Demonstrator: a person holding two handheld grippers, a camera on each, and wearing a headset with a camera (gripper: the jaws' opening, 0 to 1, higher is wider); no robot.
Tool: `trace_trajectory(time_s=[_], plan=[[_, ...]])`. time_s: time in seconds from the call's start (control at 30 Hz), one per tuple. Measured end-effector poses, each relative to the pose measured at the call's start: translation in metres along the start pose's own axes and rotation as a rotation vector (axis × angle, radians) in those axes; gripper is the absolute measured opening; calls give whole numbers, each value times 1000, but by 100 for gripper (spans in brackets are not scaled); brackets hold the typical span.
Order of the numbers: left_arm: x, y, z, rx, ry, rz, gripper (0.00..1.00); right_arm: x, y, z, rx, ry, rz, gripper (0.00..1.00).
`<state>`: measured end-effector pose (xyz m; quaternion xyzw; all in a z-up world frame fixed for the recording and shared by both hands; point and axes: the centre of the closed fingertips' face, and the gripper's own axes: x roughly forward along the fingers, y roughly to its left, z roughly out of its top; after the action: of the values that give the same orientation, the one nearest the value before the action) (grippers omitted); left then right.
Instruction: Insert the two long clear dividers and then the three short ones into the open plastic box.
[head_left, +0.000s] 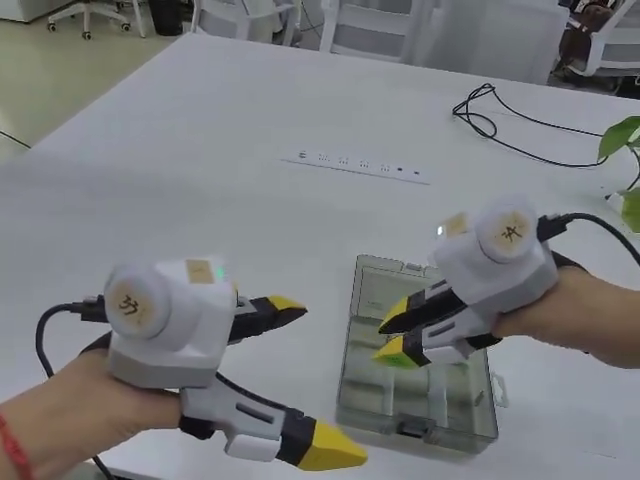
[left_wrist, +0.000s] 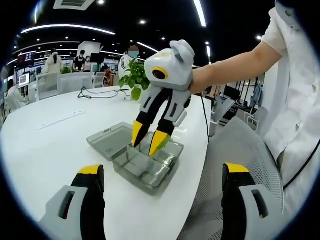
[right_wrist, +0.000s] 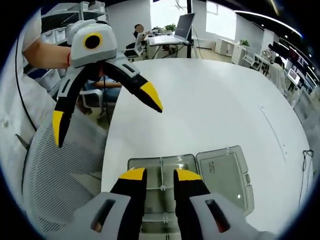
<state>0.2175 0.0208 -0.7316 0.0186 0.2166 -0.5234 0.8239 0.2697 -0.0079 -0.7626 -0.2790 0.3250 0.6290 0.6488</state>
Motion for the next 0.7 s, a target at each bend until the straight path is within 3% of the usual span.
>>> trace_trajectory(time_s=[0.33,0.7], plan=[[-2,0,-1,1,11,7,100,-30,3,-11,29,-38,-25,32],[-6,0,-2,-3,18,15,100,-65,4,-49,58,-12,-56,41]])
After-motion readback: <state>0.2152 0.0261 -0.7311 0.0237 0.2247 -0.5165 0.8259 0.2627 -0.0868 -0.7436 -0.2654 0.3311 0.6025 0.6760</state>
